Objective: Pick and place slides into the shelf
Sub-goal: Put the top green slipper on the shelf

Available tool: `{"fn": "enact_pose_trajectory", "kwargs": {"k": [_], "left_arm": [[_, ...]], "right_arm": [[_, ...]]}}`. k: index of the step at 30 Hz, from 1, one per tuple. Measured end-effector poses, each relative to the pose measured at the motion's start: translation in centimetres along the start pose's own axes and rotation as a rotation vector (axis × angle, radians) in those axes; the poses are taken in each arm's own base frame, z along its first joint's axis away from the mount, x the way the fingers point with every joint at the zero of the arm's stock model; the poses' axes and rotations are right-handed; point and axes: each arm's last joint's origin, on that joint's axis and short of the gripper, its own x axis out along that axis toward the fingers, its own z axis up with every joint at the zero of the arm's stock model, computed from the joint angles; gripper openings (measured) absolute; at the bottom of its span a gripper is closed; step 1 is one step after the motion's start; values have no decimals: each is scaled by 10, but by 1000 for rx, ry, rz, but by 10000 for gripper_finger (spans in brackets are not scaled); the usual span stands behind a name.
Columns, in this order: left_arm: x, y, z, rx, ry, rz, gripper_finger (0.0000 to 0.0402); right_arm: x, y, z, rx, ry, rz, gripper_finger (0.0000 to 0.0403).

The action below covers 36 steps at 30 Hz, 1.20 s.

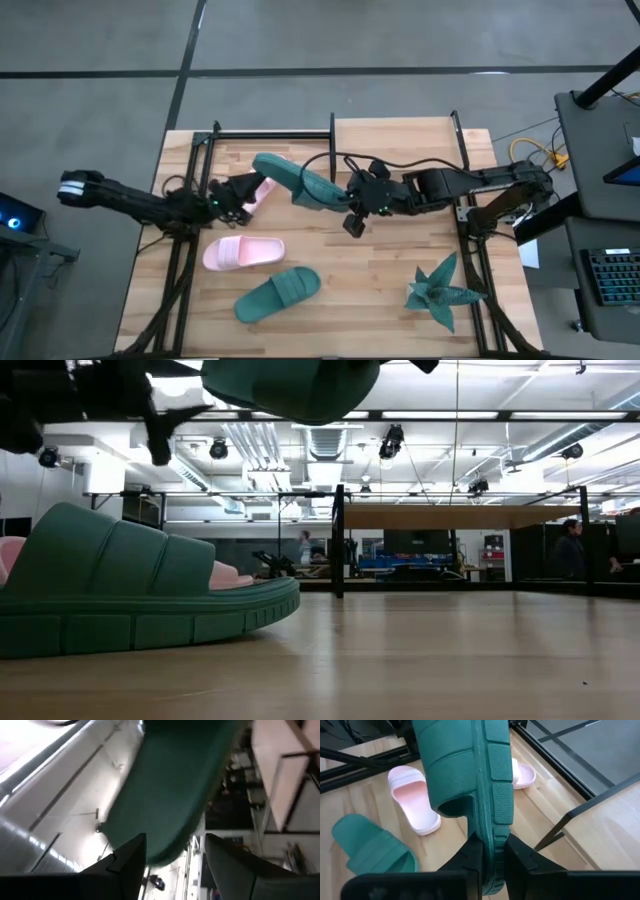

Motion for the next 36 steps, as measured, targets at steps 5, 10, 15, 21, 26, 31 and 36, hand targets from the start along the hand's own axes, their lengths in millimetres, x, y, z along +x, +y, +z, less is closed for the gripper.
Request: {"fn": "enact_pose_trajectory", "kwargs": {"k": [5, 10, 15, 21, 26, 31, 36], "left_arm": [[11, -4, 9, 35, 28, 29, 187], [20, -9, 18, 140, 55, 63, 187], [34, -16, 30, 252, 61, 54, 187], [53, -15, 40, 249, 115, 28, 165], [60, -3, 38, 126, 187, 40, 83], [60, 4, 35, -6, 190, 47, 36], [60, 3, 33, -8, 237, -15, 35]], "right_arm": [[0, 0, 0, -2, 3, -1, 36], [0, 0, 0, 7, 3, 0, 36], [0, 1, -1, 16, 15, 24, 36], [1, 2, -1, 17, 27, 43, 36], [-1, 1, 0, 25, 17, 55, 35], [-1, 2, 1, 24, 18, 74, 79], [-4, 1, 2, 13, 9, 72, 140]]}}
